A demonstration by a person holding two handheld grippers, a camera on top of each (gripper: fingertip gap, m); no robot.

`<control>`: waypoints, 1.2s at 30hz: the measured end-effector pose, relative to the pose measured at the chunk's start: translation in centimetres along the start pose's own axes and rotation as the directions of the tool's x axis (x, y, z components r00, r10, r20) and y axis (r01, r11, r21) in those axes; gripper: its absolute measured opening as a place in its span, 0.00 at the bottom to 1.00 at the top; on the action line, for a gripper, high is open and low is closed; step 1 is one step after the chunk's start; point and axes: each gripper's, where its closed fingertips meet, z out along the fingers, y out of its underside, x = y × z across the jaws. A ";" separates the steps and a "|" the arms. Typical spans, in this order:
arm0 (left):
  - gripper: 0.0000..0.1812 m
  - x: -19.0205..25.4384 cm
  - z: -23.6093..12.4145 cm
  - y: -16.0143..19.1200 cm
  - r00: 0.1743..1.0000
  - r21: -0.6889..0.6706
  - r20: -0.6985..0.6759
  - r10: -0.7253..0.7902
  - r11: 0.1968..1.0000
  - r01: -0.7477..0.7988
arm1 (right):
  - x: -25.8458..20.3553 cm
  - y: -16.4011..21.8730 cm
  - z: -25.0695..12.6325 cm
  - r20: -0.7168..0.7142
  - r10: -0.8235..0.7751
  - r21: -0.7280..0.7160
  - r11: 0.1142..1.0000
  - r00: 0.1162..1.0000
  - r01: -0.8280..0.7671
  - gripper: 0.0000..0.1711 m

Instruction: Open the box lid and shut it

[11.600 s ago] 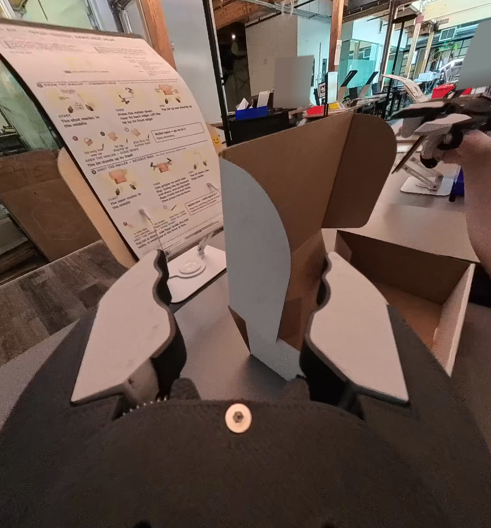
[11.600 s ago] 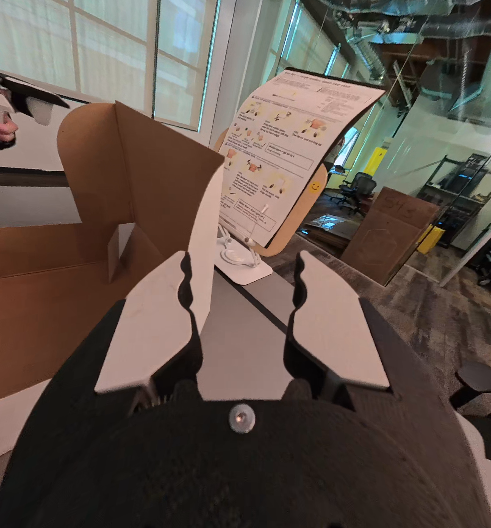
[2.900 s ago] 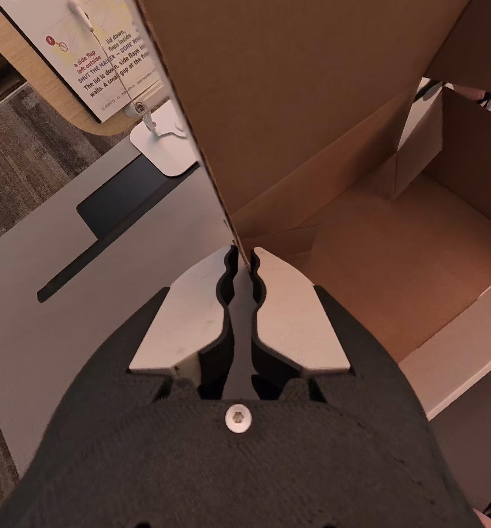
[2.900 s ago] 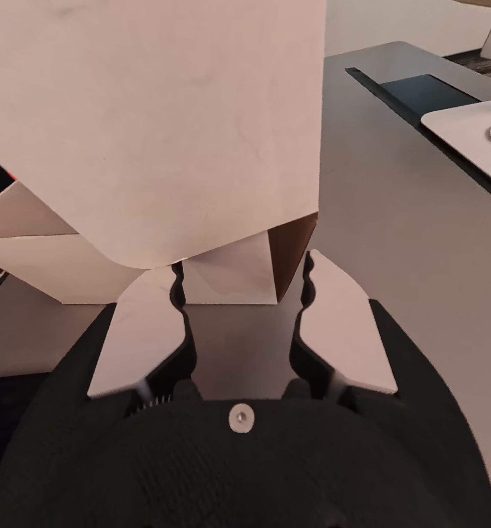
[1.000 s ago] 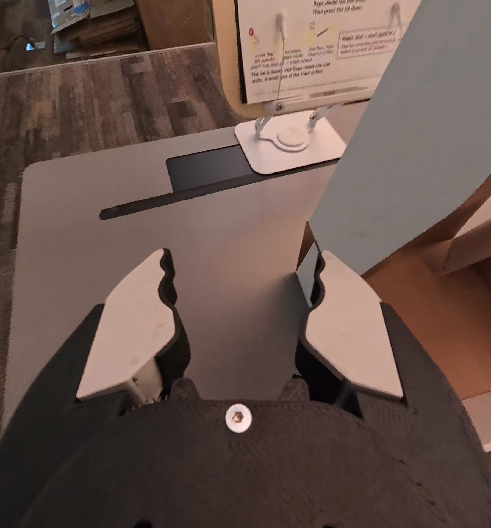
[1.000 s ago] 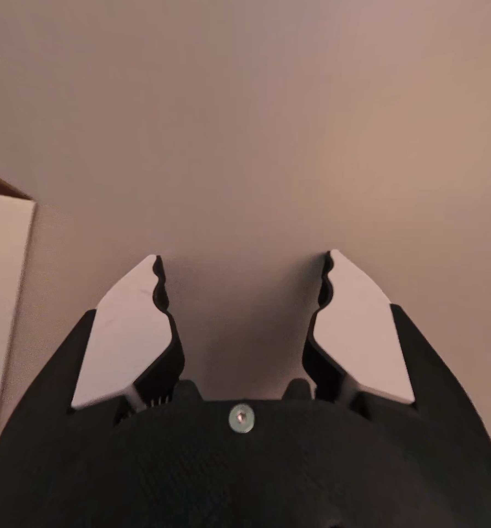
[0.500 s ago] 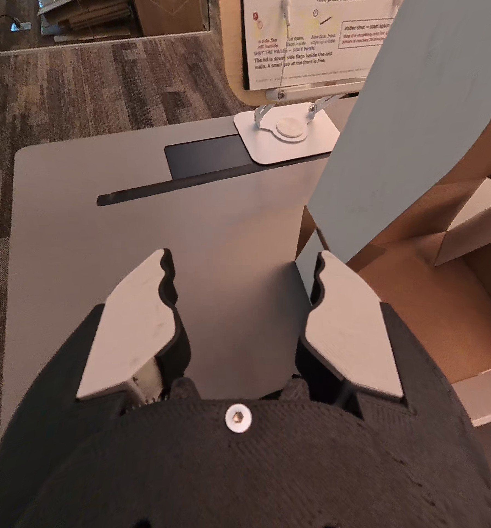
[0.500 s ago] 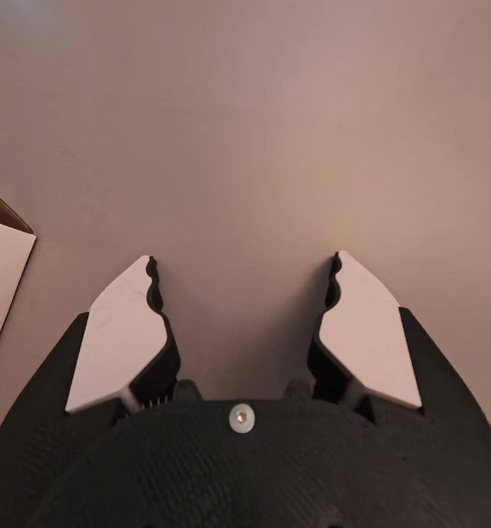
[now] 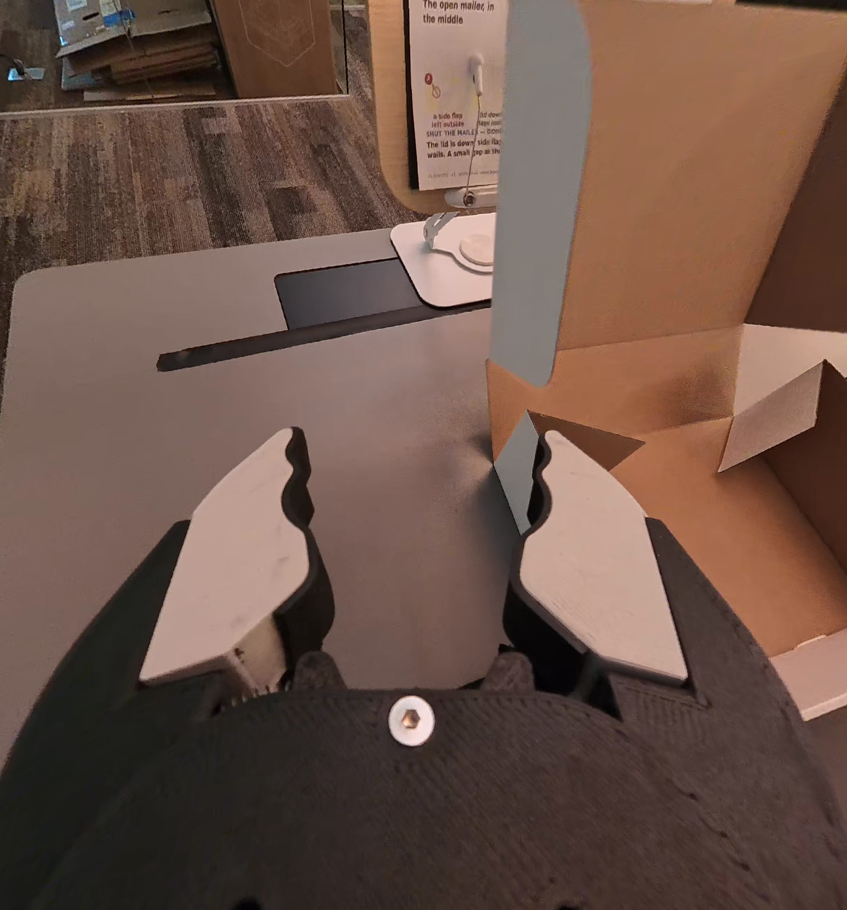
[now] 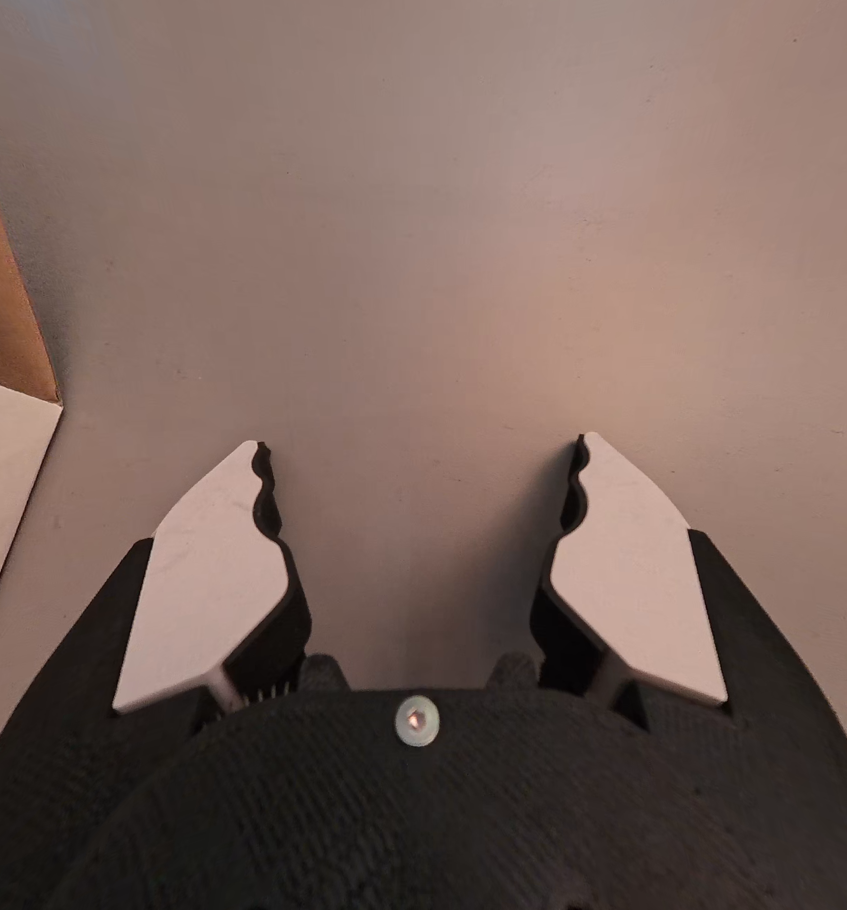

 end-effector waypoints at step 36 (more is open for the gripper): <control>0.43 1.0 0.2 -0.1 0.999 0.001 -0.035 0.027 1.000 -0.027 | 0.0 0.0 0.0 0.000 0.000 0.000 1.000 1.000 0.000 0.67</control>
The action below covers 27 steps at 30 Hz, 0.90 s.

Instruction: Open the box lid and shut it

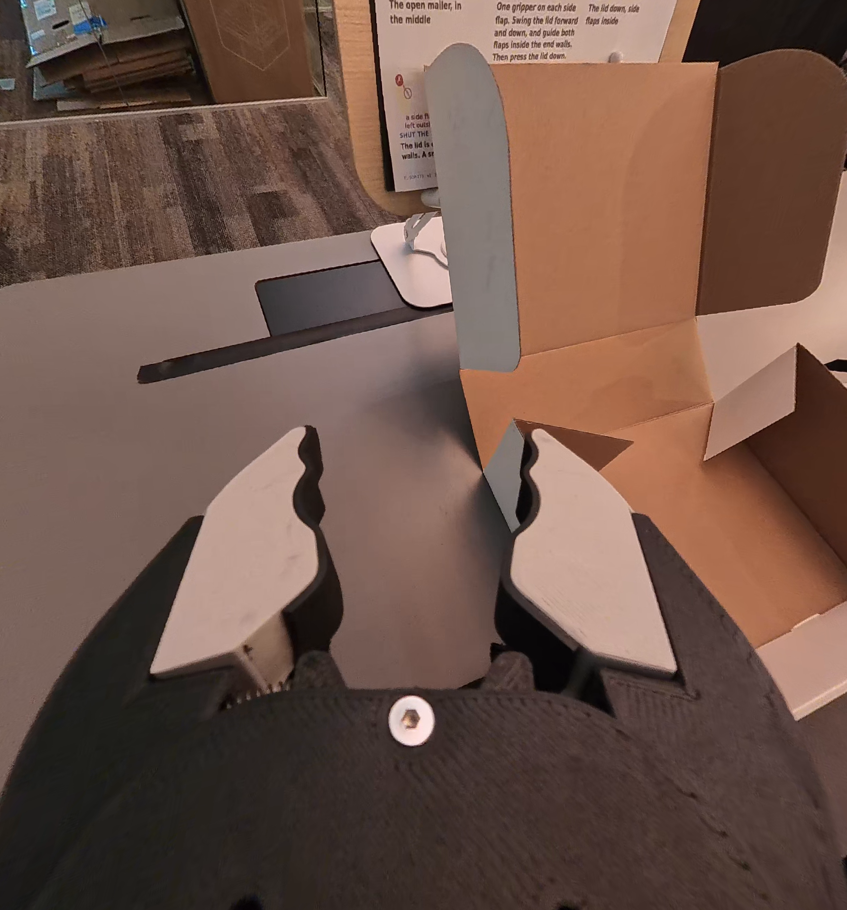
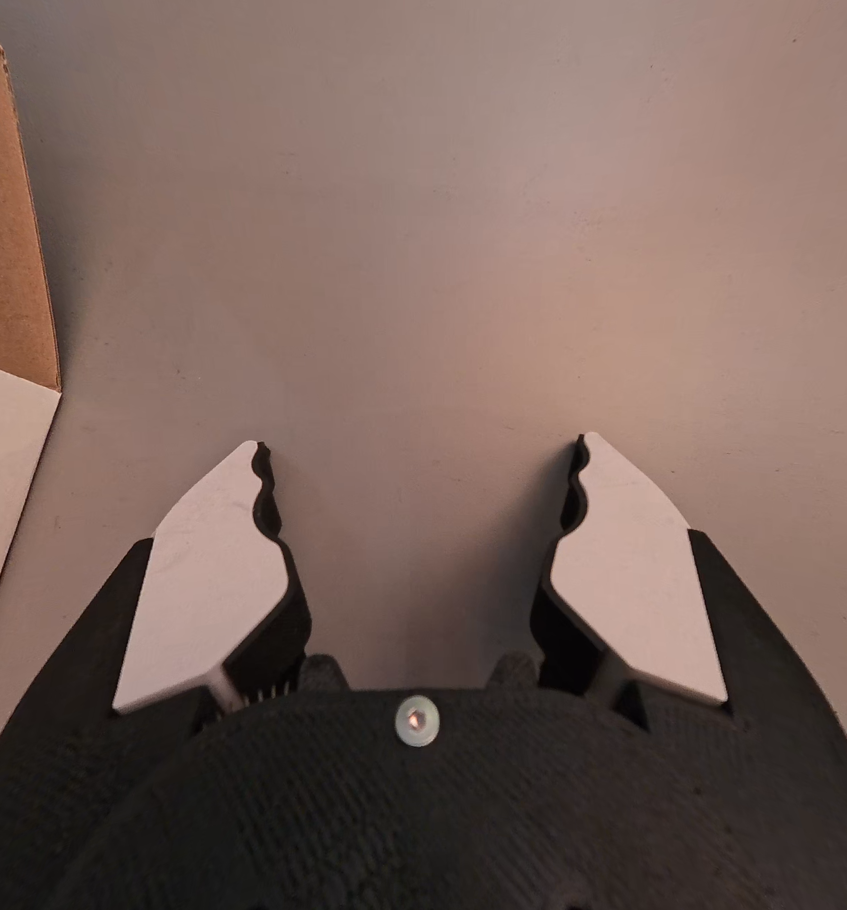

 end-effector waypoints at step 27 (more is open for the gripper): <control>0.43 1.4 1.6 -0.6 0.998 0.011 -0.069 0.014 1.000 -0.013 | 0.0 -0.2 0.2 0.011 -0.009 -0.001 1.000 1.000 0.009 0.67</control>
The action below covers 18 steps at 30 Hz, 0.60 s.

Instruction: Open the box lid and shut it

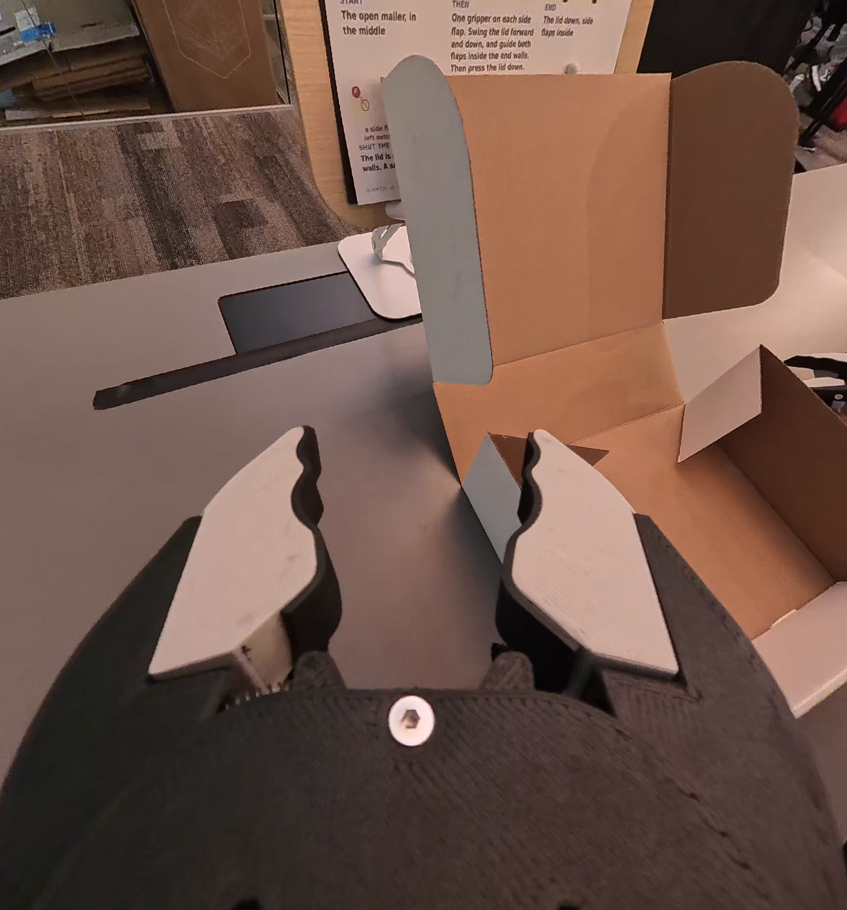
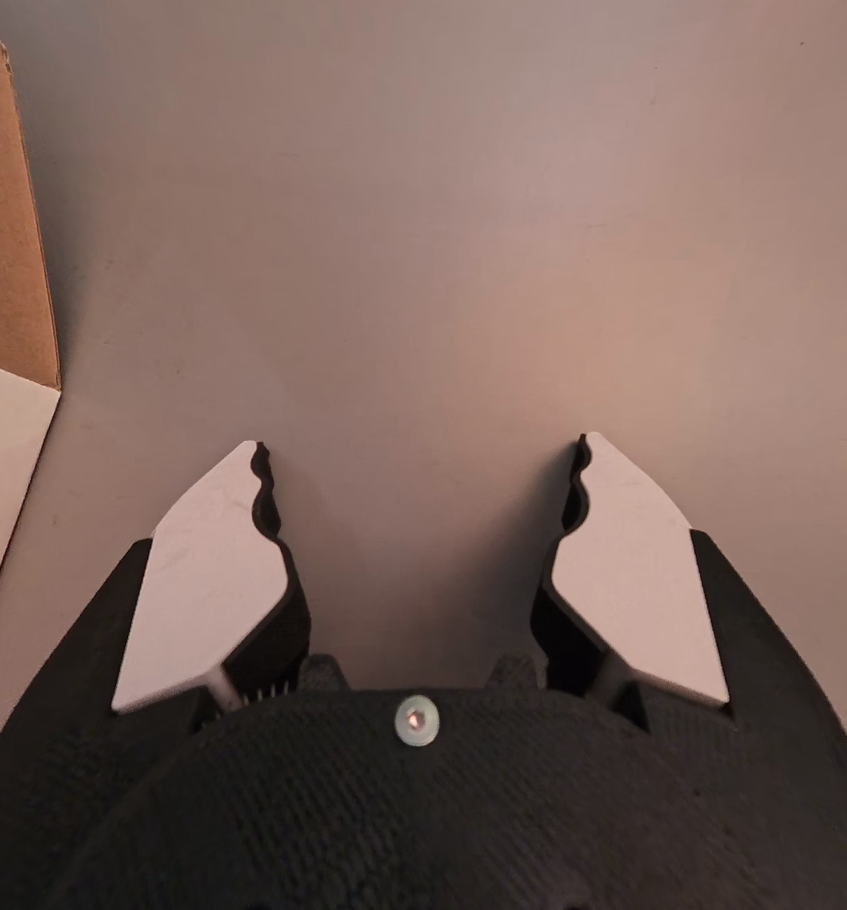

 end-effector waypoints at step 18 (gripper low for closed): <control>0.62 5.7 12.4 -2.3 0.991 0.033 -0.130 -0.030 0.999 0.035 | -7.2 -18.6 -5.3 0.569 -0.075 0.420 0.883 0.819 -0.210 0.53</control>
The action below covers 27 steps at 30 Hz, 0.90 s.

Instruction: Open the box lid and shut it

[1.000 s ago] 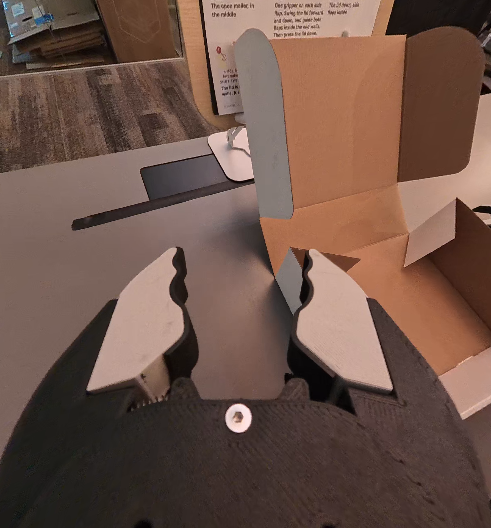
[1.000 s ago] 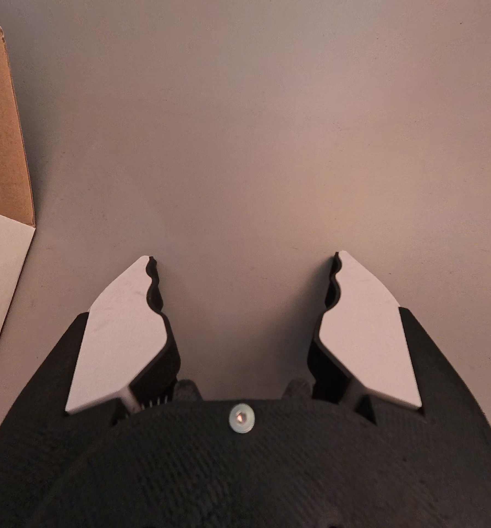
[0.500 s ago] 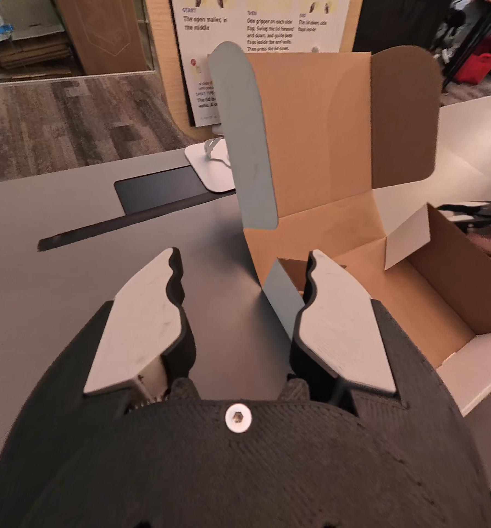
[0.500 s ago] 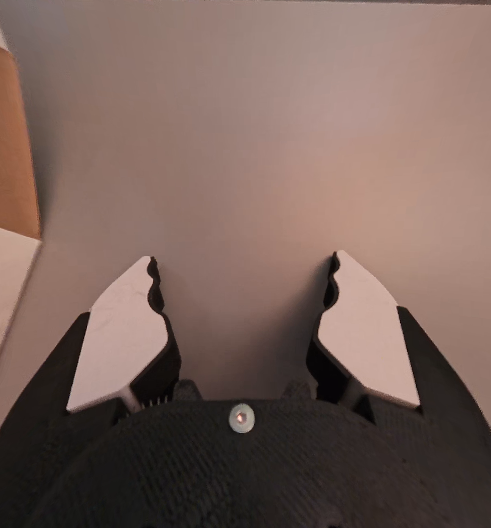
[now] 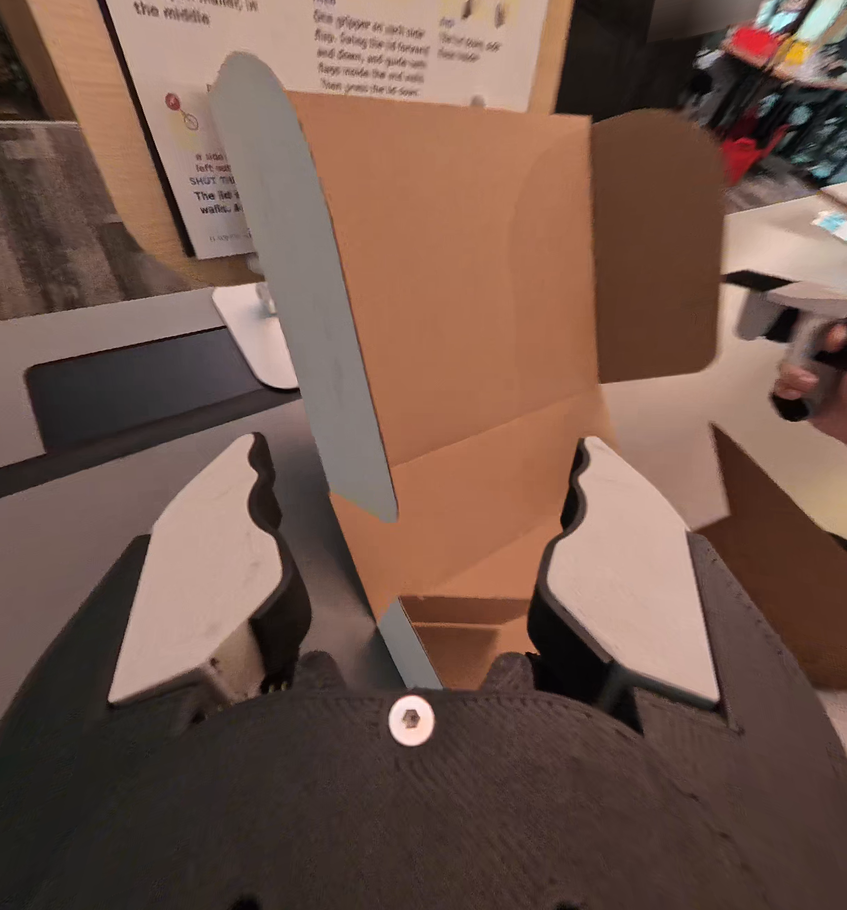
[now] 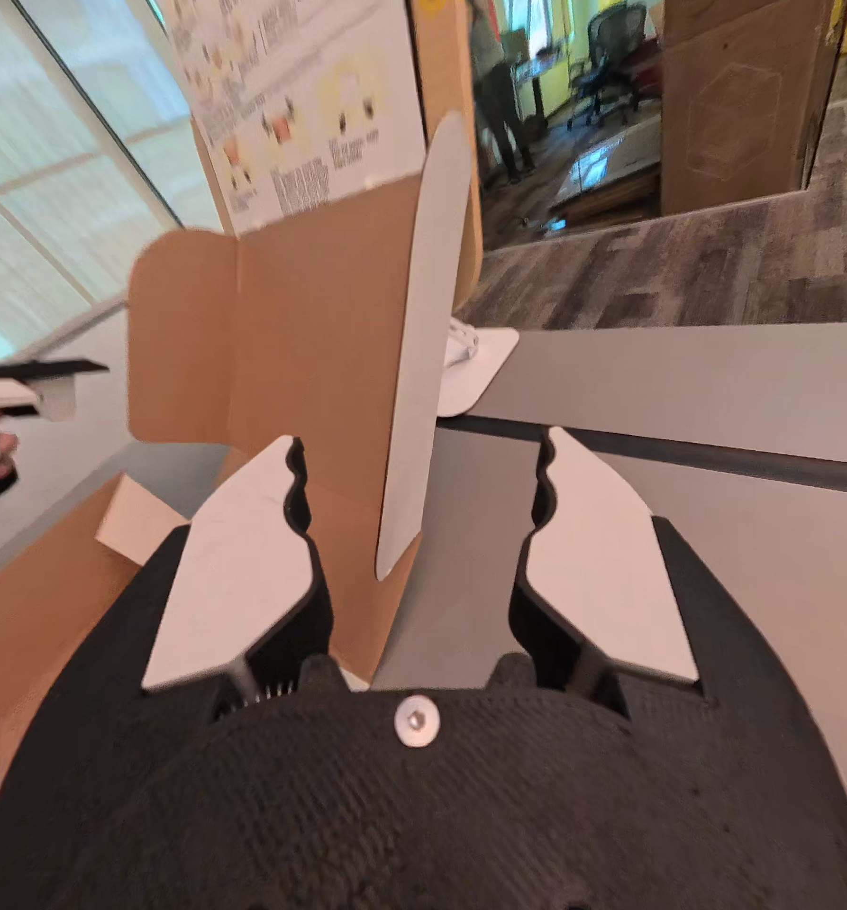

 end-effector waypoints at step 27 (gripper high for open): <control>0.03 5.1 -3.5 -1.0 0.978 0.058 -0.139 0.157 0.987 -0.151 | -9.8 -1.6 -3.5 -0.216 -0.648 0.184 0.708 0.731 0.682 0.02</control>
